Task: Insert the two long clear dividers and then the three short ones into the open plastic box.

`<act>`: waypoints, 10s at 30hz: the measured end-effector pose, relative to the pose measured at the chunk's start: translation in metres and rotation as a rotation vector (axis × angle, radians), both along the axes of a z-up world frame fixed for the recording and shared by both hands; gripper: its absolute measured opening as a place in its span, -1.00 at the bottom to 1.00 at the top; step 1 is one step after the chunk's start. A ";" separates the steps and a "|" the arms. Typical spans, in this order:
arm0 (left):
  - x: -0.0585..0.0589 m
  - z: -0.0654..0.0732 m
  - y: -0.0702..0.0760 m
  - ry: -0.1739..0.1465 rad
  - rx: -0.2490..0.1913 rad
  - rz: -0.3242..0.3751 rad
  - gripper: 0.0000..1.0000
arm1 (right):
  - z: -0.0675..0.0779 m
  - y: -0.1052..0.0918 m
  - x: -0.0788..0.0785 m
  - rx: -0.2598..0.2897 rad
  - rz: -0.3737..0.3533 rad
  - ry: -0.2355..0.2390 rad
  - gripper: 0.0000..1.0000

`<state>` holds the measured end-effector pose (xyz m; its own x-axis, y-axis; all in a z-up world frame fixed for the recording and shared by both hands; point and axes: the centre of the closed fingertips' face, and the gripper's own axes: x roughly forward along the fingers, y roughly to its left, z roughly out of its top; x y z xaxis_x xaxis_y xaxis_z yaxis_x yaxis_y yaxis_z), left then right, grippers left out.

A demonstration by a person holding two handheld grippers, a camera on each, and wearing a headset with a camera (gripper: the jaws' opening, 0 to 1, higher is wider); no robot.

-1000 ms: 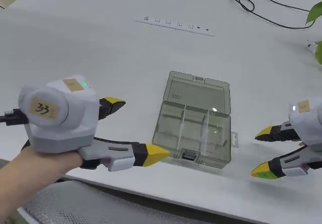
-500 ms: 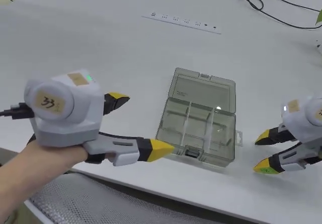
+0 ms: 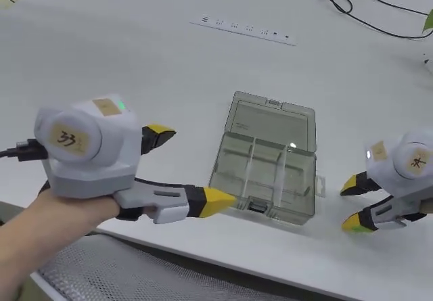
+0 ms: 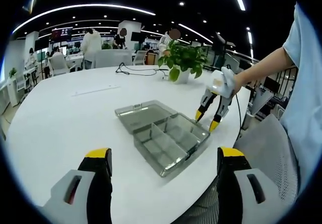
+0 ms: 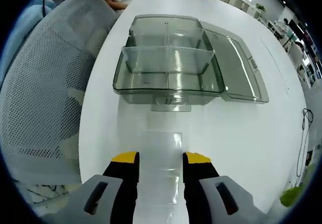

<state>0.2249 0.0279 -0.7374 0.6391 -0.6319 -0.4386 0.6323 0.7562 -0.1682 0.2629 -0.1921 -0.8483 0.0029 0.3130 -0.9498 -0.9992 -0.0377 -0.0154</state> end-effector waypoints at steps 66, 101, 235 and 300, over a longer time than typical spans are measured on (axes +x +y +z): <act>0.038 0.012 -0.098 0.191 -0.204 -0.097 0.26 | 0.069 -0.004 0.014 0.161 -0.105 -0.292 -0.35; 0.042 0.009 -0.184 0.411 -0.356 -0.209 -0.95 | 0.121 0.043 0.004 0.273 -0.008 -0.491 -0.35; -0.006 0.006 -0.052 -0.089 -0.017 -0.484 1.00 | 0.135 0.126 -0.029 0.226 -0.062 0.031 -0.96; -0.002 -0.004 0.005 -0.033 -0.048 -0.388 0.91 | 0.090 0.181 0.004 0.108 -0.008 0.047 -0.96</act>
<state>0.2225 0.0330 -0.7416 0.3620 -0.8486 -0.3858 0.8754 0.4517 -0.1723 0.2673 -0.0107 -0.7586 -0.0385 0.4140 -0.9094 -0.9991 -0.0308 0.0282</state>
